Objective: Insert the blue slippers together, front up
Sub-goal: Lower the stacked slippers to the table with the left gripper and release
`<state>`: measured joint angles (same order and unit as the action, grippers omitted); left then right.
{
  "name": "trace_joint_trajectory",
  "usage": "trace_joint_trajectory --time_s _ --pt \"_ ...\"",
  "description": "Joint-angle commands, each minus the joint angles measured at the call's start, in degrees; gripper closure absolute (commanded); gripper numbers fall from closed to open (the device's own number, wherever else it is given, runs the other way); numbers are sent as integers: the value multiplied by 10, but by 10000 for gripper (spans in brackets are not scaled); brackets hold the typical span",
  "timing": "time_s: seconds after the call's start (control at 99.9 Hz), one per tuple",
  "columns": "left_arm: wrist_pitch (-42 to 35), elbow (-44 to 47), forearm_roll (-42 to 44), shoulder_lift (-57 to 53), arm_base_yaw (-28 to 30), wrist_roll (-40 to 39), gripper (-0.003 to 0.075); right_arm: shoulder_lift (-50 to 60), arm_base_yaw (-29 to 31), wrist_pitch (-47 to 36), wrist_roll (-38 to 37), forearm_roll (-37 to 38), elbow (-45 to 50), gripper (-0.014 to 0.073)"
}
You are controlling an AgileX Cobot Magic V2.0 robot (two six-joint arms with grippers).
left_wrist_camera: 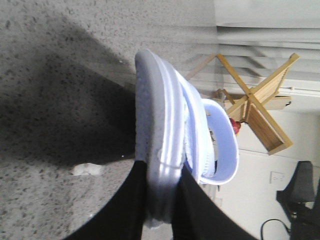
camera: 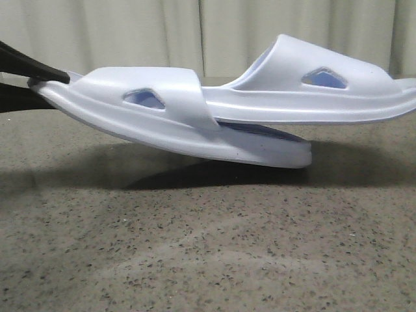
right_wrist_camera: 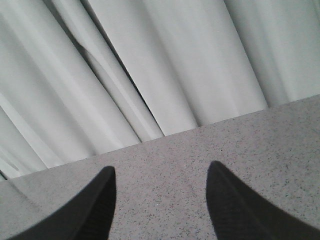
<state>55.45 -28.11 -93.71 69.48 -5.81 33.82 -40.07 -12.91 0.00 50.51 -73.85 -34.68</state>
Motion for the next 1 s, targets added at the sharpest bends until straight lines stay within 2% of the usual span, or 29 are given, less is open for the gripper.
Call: trace_joint_trajectory --time_s 0.0,0.11,0.24,0.37,0.751,0.991 --pt "25 -17 -13 -9 -5 4 680 3 0 -9 10 6 -15 249" --pt "22 -17 -5 -9 -5 4 584 3 0 -8 10 6 -15 249" --pt "5 -17 -6 -9 -5 4 419 3 0 -5 10 6 -15 249" --pt "-22 -17 -5 -9 -5 5 328 3 0 -5 10 6 -15 249" --pt "-189 -17 -1 -9 -5 86 313 3 0 -5 10 6 -15 249" --pt "-261 -17 -6 -12 -5 202 314 3 0 -16 10 9 -15 249"
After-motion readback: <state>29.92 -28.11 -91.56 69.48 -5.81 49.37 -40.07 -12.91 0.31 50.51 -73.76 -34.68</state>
